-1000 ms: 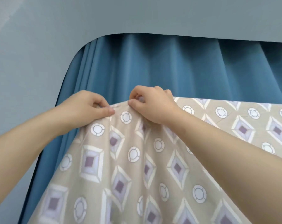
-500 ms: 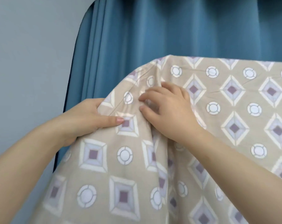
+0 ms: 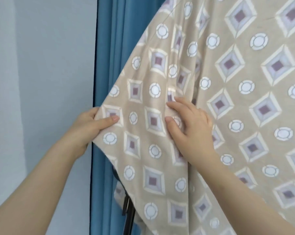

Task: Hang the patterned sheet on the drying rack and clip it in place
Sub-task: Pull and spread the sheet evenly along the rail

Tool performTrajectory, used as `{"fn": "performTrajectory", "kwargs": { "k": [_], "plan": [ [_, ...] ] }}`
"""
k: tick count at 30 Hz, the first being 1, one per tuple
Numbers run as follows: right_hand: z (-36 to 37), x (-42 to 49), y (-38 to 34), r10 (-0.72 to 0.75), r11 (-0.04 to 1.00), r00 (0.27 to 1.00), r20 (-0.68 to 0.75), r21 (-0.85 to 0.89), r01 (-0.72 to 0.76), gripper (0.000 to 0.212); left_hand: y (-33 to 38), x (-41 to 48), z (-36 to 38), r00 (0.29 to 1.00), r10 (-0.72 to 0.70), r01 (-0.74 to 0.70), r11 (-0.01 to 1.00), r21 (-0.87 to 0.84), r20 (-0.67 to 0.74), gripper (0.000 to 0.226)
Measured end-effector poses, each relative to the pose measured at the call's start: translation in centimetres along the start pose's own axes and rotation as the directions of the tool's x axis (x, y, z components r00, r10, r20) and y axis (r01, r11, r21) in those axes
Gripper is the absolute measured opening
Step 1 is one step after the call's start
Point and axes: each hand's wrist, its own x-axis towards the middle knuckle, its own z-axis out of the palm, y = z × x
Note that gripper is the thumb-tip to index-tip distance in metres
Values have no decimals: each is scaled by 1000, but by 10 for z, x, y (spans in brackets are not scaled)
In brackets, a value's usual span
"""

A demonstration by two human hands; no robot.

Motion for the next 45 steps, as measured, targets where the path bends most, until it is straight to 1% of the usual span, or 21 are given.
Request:
{"fn": "performTrajectory", "kwargs": {
  "k": [2,4,5,6,8,9,10,13,15,16,18,20,22,23,25,27,29,32,35,37,45],
  "plan": [
    [4,-17,2,-1,999,1000,-2,50,1,49,-23,-13,-3,999,-34,36,997,-64,22,38],
    [7,-31,2,-11,994,1000,-3,111,11,48,-38,-24,-2,999,-49,45,984,-174,-19,24],
    [8,-36,3,-13,987,1000,10,158,11,48,-43,-29,-3,997,-49,34,970,-241,-53,22],
    [8,-41,3,-10,978,999,38,209,2,49,-46,-34,-3,997,-42,18,953,-304,-72,27],
    [9,-52,6,-6,959,993,116,282,-27,51,-48,-44,-5,997,-14,-16,918,-397,-72,59],
    [10,-59,8,-7,954,989,148,297,-38,51,-49,-50,-4,999,2,-24,908,-418,-53,70],
    [12,-66,9,-5,951,984,176,306,-50,49,-50,-54,-2,999,17,-27,905,-425,-29,73],
    [12,-88,9,49,929,961,272,340,-144,48,-51,-68,9,999,32,-14,917,-398,38,72],
    [12,-96,7,64,921,938,341,342,-187,50,-50,-72,14,998,39,-18,915,-403,46,78],
    [11,-98,6,66,921,931,360,338,-196,52,-50,-73,16,998,41,-18,914,-405,50,76],
    [10,-98,2,89,904,918,387,355,-237,55,-50,-74,22,998,29,-3,924,-381,61,59],
    [12,-98,-10,108,870,903,416,401,-288,66,-49,-74,31,998,-3,26,938,-347,67,37],
    [20,-99,-22,116,864,887,446,395,-311,78,-54,-72,36,996,-15,43,936,-351,83,36],
    [26,-99,-26,130,869,886,445,379,-318,80,-56,-70,36,996,-9,40,934,-354,87,37],
    [35,-99,-31,171,870,882,439,354,-344,72,-58,-64,33,998,7,12,941,-338,55,35],
    [42,-98,-31,213,837,864,456,371,-402,58,-60,-57,30,1000,-3,5,949,-316,7,32],
    [49,-99,-32,246,807,848,470,385,-448,52,-64,-49,27,1000,-24,23,945,-326,1,31],
    [57,-101,-38,279,789,847,452,394,-470,52,-70,-46,29,999,-28,20,955,-296,-24,26],
    [61,-105,-38,324,761,845,425,414,-500,51,-73,-46,31,998,-57,45,953,-300,-30,26],
    [59,-106,-35,316,753,845,430,427,-500,50,-73,-47,33,997,-63,47,954,-296,-43,32],
    [50,-112,-31,272,719,842,466,483,-499,41,-65,-63,38,988,-65,23,960,-278,-142,29]
  ]
}}
